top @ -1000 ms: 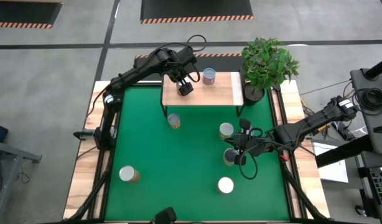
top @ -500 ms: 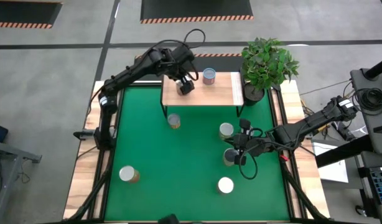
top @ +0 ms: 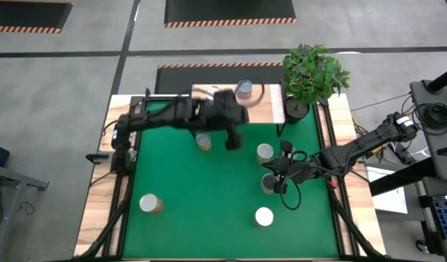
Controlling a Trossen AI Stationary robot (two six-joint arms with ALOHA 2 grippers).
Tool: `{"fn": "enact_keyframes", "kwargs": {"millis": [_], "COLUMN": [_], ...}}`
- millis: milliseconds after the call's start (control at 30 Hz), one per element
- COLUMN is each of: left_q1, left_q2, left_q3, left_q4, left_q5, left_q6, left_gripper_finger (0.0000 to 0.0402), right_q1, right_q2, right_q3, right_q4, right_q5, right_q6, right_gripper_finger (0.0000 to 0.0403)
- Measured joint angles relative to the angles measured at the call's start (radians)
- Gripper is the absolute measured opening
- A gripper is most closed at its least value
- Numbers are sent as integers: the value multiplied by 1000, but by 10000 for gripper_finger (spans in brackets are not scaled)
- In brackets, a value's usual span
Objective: Pick and place cans onto a shelf
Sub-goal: Put the left big canned corn on the shelf
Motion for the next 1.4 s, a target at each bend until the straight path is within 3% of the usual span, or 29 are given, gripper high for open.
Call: {"fn": "enact_keyframes", "kwargs": {"millis": [200, 400, 533, 700, 933, 1100, 1167, 1400], "left_q1": [-96, -146, -176, -213, -220, -215, -208, -204], "left_q2": [-10, -99, -243, -456, -714, -859, -913, -1075], "left_q3": [-134, -419, -666, -970, -1299, -1471, -1514, -1634], "left_q4": [54, 213, 377, 661, 1075, 1325, 1394, 1399], "left_q5": [-75, -168, -230, -236, -302, -442, -449, -449], "left_q6": [25, -20, -59, -93, 26, 188, 229, 237], "left_gripper_finger": [356, 347, 337, 320, 285, 234, 206, 59], "right_q1": [2, 2, 2, -2, -45, -104, -139, -296], "right_q2": [0, 0, 0, 11, 89, 167, 198, 339], "right_q3": [-30, -35, -35, -35, 26, 173, 247, 527], "right_q4": [44, 44, 44, 81, 132, 31, -30, -219], "right_q5": [-1, 0, 7, 27, 30, 7, 0, -10], "right_q6": [-3, 13, 24, 24, -20, -61, -76, -156], "right_gripper_finger": [9, 9, 9, 9, 9, 9, 9, 9]}}
